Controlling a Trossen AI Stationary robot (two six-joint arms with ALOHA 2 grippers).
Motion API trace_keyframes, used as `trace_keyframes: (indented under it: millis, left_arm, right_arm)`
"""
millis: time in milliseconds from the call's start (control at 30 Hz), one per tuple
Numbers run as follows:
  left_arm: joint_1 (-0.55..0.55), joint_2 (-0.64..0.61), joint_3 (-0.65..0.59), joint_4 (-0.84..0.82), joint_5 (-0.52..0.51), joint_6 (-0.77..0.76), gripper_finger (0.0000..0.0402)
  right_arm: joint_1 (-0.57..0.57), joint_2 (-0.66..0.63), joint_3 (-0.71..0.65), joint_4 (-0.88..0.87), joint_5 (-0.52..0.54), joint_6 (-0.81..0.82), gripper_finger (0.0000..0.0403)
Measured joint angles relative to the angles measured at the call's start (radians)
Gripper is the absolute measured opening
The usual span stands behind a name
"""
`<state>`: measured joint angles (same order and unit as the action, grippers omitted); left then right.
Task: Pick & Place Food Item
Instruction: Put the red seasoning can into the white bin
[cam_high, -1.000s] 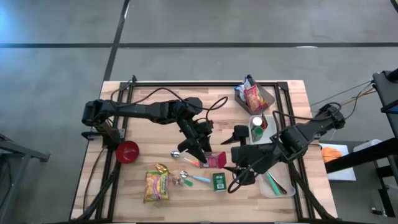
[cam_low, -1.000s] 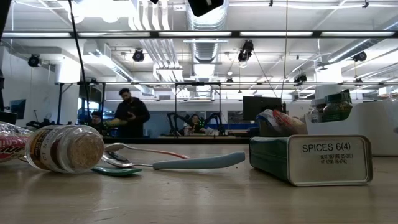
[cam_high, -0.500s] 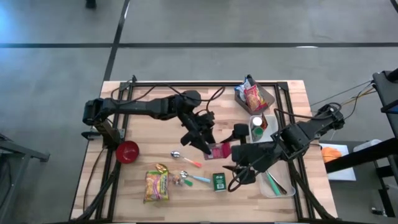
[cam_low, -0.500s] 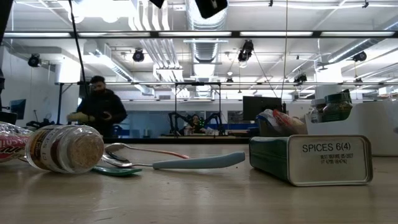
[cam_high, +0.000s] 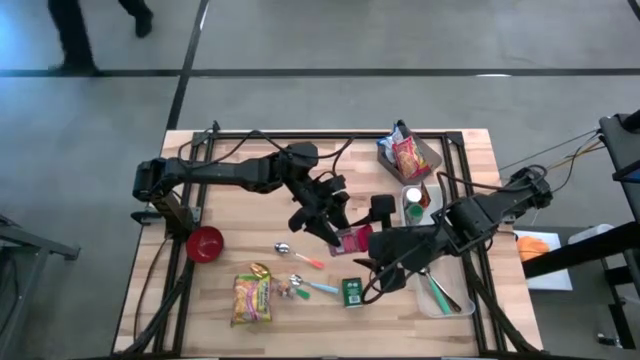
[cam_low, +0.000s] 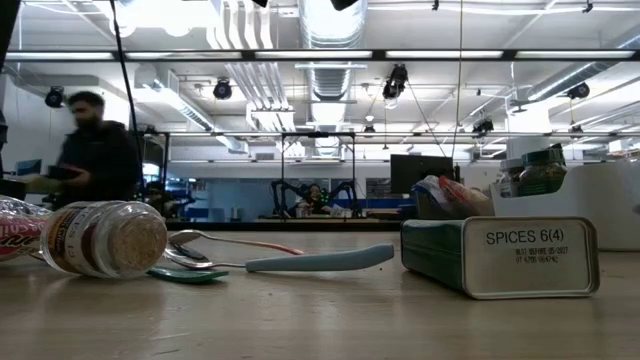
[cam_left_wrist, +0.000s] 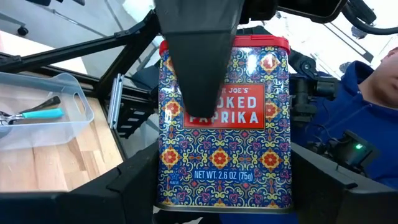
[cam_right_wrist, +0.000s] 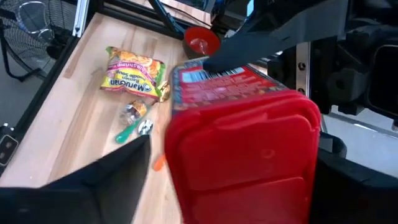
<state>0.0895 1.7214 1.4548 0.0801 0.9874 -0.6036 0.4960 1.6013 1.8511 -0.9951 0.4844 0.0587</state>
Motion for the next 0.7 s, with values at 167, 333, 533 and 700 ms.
trace_keyframes:
  millis: [167, 333, 533, 700]
  left_arm:
    - [-0.001, 0.0, 0.0, 0.0, 0.009, -0.001, 0.0277]
    - [-0.001, 0.0, 0.0, 0.005, 0.021, -0.017, 0.0277]
    - [-0.001, 0.0, 0.0, 0.014, 0.022, -0.049, 0.0291]
    - [0.001, -0.012, 0.001, 0.007, 0.011, -0.051, 0.038]
  right_arm:
    - [-0.007, 0.003, -0.001, 0.0, -0.01, -0.007, 0.0239]
    - [-0.006, 0.005, 0.007, 0.002, -0.011, -0.039, 0.02]
    - [-0.006, 0.005, 0.022, 0.003, -0.014, -0.029, 0.02]
    - [-0.008, -0.003, 0.034, -0.007, 0.009, 0.054, 0.02]
